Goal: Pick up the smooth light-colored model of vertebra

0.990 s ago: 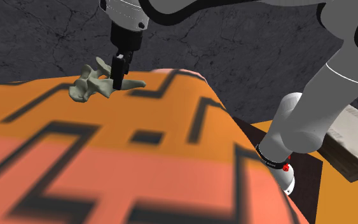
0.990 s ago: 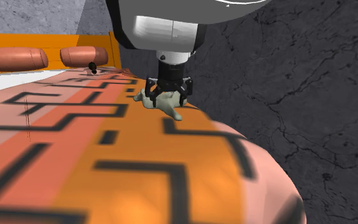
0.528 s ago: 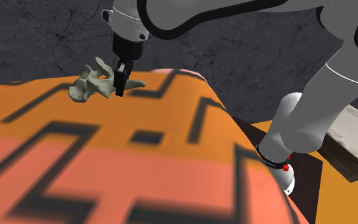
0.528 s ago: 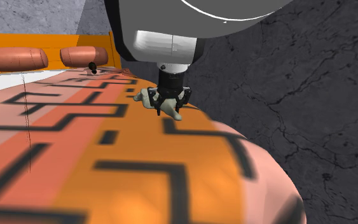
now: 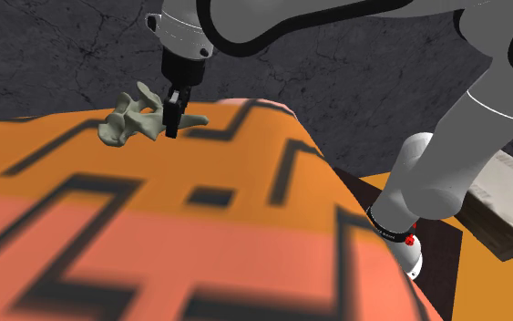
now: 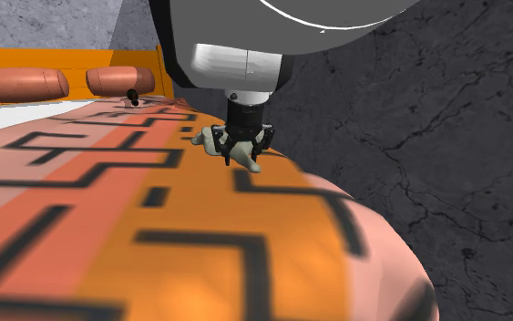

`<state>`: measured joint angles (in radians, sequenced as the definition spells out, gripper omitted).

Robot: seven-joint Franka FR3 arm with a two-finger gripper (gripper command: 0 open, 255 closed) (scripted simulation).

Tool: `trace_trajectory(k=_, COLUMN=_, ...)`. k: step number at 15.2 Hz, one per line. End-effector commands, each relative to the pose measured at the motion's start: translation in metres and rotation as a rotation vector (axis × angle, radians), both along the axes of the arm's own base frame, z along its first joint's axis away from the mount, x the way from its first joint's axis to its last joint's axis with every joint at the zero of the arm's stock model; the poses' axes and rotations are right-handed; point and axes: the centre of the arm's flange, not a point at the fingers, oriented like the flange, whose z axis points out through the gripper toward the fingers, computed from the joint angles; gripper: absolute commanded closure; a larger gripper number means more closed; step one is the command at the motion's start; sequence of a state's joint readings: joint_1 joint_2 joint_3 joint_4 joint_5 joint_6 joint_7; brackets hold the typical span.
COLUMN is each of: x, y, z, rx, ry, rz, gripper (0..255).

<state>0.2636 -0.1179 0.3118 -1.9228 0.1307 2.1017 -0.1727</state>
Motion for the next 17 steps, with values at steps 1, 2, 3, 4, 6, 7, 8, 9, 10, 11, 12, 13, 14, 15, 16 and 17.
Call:
trace_trajectory(k=1, x=0.0, y=0.0, z=0.005, rx=0.0, ry=0.001, rz=0.0, gripper=255)
trace_trajectory(k=2, x=0.0, y=0.0, z=0.01, rx=0.0, ry=0.001, rz=0.0, gripper=255)
trace_trajectory(k=3, x=0.0, y=0.0, z=0.016, rx=0.0, ry=0.001, rz=0.0, gripper=255)
trace_trajectory(k=4, x=0.0, y=0.0, z=0.021, rx=0.0, ry=0.001, rz=0.0, gripper=255)
trace_trajectory(k=6, x=0.0, y=0.0, z=0.032, rx=0.0, ry=0.001, rz=0.0, gripper=255)
trace_trajectory(k=7, x=0.0, y=0.0, z=0.037, rx=0.0, ry=0.001, rz=0.0, gripper=255)
trace_trajectory(k=8, x=0.0, y=0.0, z=0.042, rx=0.0, ry=0.001, rz=0.0, gripper=255)
trace_trajectory(k=9, x=0.0, y=0.0, z=0.047, rx=0.0, ry=0.001, rz=0.0, gripper=255)
trace_trajectory(k=10, x=0.0, y=0.0, z=0.053, rx=0.0, ry=0.001, rz=0.0, gripper=255)
trace_trajectory(k=11, x=0.0, y=0.0, z=0.058, rx=0.0, ry=0.001, rz=0.0, gripper=255)
trace_trajectory(k=12, x=0.0, y=0.0, z=0.063, rx=0.0, ry=0.001, rz=0.0, gripper=255)
trace_trajectory(k=13, x=0.0, y=0.0, z=0.069, rx=0.0, ry=0.001, rz=0.0, gripper=255)
trace_trajectory(k=14, x=0.0, y=0.0, z=0.074, rx=0.0, ry=0.001, rz=0.0, gripper=255)
trace_trajectory(k=15, x=0.0, y=0.0, z=0.079, rx=0.0, ry=0.001, rz=0.0, gripper=255)
trace_trajectory(k=16, x=0.0, y=0.0, z=0.08, rx=0.0, ry=0.001, rz=0.0, gripper=255)
trace_trajectory(k=17, x=0.0, y=0.0, z=0.08, rx=0.0, ry=0.001, rz=0.0, gripper=255)
